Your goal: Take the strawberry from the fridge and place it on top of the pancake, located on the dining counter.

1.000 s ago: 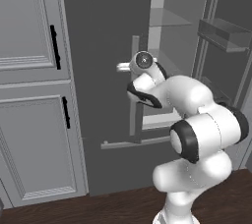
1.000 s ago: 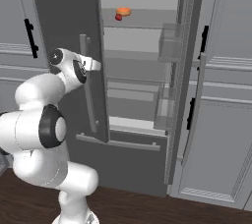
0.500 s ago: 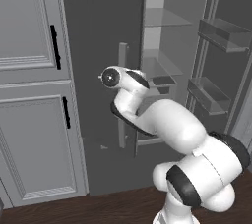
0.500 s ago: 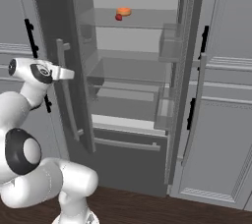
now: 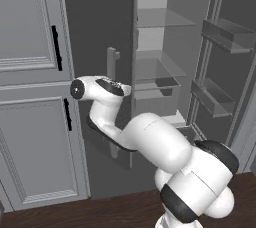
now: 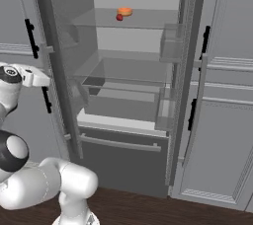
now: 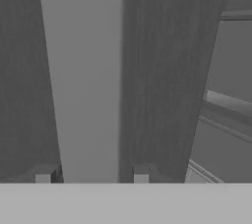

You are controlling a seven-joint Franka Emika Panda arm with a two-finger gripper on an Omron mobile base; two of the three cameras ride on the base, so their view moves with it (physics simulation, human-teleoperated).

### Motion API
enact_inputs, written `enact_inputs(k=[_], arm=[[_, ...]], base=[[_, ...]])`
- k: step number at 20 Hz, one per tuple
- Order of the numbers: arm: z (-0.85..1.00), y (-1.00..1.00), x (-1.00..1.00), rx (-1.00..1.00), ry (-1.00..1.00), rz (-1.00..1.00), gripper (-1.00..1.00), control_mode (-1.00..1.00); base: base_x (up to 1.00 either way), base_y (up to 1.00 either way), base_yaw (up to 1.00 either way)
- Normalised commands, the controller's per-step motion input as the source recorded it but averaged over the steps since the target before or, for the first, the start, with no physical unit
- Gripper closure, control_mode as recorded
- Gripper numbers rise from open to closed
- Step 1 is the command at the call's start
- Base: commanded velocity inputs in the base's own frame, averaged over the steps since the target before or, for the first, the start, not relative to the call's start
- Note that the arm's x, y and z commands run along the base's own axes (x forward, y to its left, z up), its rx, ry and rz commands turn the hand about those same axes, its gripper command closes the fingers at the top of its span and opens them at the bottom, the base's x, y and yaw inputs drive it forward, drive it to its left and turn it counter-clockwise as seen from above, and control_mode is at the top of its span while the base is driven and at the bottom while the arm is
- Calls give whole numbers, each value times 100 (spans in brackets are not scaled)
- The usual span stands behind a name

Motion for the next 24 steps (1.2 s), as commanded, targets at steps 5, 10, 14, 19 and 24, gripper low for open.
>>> enact_inputs(k=[5, 10, 14, 19, 24], arm=[[0, 33, -33, -1, 0, -21, 100, -100], [0, 41, -48, 0, 0, -15, 100, -100], [0, 30, -26, 0, 0, -14, -100, -100], [-1, 7, 0, 1, -5, -1, -100, -100], [-2, 16, -3, 1, -2, 0, -100, -100]], base=[[0, 0, 0], [0, 0, 0], [0, 0, 0], [0, 0, 0], [0, 0, 0]])
